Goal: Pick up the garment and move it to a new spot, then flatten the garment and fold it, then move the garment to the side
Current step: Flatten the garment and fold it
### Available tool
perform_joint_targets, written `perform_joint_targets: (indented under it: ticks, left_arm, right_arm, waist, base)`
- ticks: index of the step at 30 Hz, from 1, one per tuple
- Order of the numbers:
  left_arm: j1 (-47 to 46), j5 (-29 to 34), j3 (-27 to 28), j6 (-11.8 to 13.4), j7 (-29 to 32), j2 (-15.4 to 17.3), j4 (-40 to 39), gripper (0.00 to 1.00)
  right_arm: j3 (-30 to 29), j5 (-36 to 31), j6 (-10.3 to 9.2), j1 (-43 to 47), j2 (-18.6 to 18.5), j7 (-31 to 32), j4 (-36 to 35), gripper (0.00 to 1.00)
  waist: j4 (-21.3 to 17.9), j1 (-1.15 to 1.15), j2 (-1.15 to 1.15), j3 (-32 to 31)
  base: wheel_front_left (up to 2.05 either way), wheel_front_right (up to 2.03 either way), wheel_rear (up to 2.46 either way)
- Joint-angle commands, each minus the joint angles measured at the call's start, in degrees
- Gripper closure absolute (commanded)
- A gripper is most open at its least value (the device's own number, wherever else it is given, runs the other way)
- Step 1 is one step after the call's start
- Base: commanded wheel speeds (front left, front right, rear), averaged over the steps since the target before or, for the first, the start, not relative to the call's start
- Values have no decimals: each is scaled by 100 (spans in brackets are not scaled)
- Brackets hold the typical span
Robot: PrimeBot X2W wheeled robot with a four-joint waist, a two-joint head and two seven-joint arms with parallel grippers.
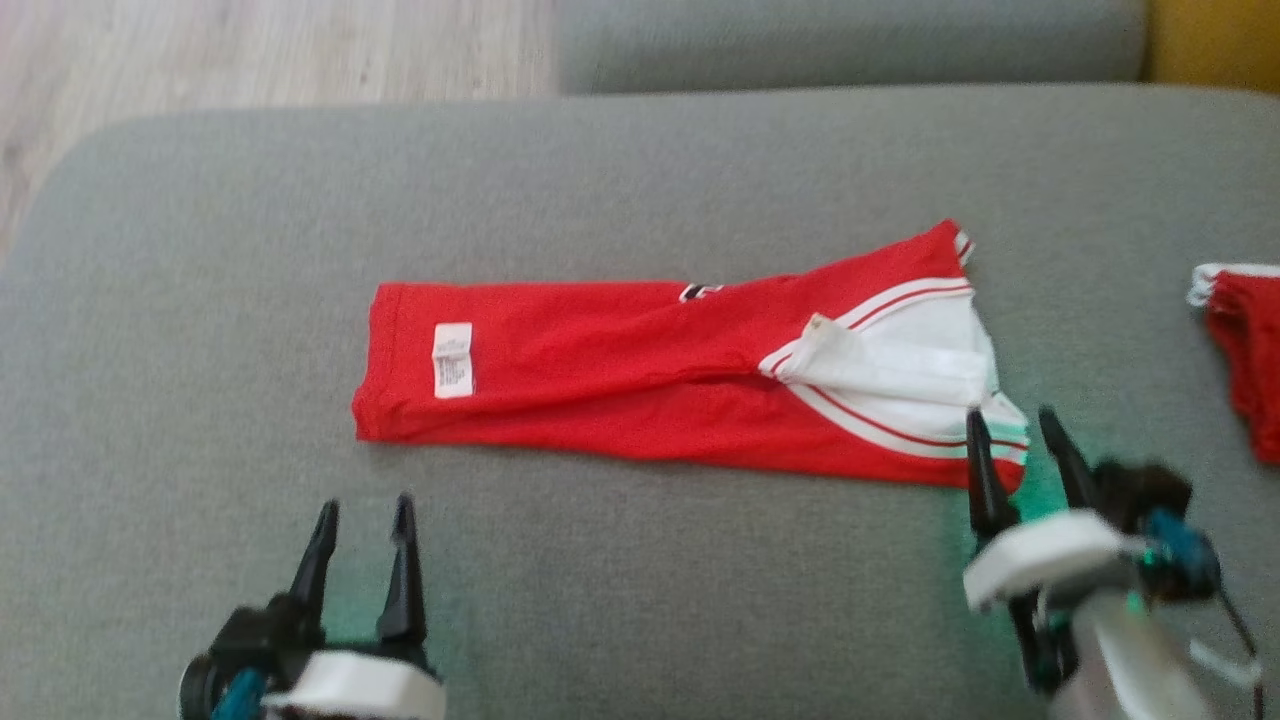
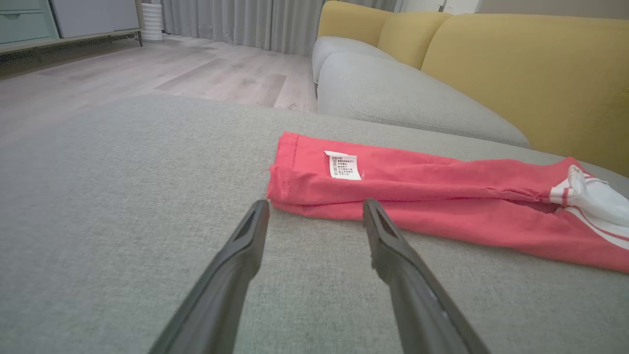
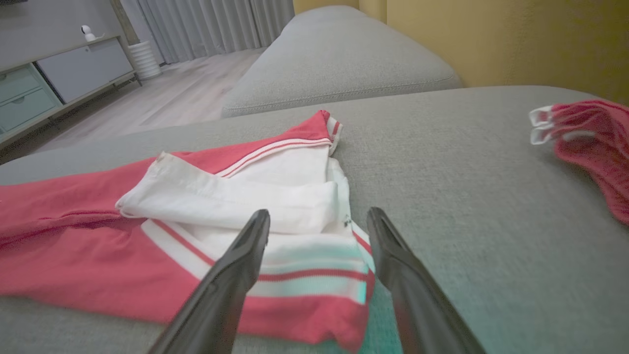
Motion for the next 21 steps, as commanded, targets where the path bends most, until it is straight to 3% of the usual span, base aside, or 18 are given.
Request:
perform_joint_targets:
  ticks: [1, 14, 19, 20, 21]
  left_arm:
    - [-404, -95, 63, 18, -30, 8, -140, 0]
    - [-791, -467, -151, 35, -30, 8, -24, 0]
    - [-849, -483, -122, 44, -30, 7, -33, 0]
    - [-854, -481, -127, 39, -30, 7, -31, 0]
    - [-854, -477, -129, 31, -30, 7, -31, 0]
  right_arm:
    - [41, -143, -4, -641, -20, -38, 134, 0]
    - [-538, -157, -4, -2037, -43, -38, 2145, 0]
    - [-116, 253, -4, -2131, -24, -36, 2743, 0]
    - [111, 445, -4, -2118, -22, -26, 2811, 4]
    - [353, 672, -4, -2092, -22, -14, 2840, 37]
  waist:
    - [140, 0, 0, 288]
    - [503, 0, 0, 958]
    - [539, 0, 0, 1002]
    - [533, 0, 0, 997]
    - [517, 0, 0, 988]
  base:
    - [0, 0, 0]
    - [0, 0, 0]
    - [0, 0, 0]
    - [0, 0, 0]
    - [0, 0, 0]
